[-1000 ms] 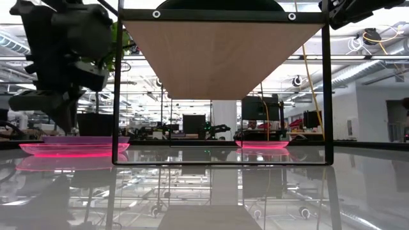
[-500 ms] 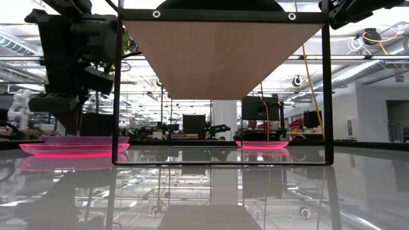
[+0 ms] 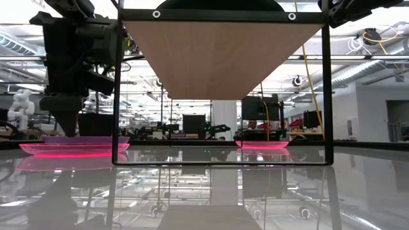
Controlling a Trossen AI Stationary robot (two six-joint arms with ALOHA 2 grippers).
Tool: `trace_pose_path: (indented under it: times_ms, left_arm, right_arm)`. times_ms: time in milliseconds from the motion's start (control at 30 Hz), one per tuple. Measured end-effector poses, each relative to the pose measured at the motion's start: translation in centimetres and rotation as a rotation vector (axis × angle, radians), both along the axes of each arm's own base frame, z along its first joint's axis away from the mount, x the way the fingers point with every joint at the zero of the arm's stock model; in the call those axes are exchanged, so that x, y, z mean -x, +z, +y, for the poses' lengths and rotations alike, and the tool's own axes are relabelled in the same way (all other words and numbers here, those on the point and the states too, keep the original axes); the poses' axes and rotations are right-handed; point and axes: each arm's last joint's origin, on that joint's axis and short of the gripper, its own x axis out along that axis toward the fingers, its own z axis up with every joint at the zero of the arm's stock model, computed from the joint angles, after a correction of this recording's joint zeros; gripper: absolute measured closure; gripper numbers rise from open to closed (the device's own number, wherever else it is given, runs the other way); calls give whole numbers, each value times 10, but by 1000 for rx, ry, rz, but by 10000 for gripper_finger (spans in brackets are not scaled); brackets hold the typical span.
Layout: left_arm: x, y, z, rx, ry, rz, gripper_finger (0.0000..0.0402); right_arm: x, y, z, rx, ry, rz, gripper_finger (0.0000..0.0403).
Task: Place and stack plates onto a shelf
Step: Stack the purple plate on top of the black plate
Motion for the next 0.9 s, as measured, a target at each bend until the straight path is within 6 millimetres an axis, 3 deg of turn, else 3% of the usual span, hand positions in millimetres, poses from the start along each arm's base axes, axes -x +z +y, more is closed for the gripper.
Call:
trace_pose_path:
  times_ms: [900]
  left_arm:
    - [-10,6,1,85,76,-89,313]
  right_arm:
    - [0,0,0,22,16,-1,310]
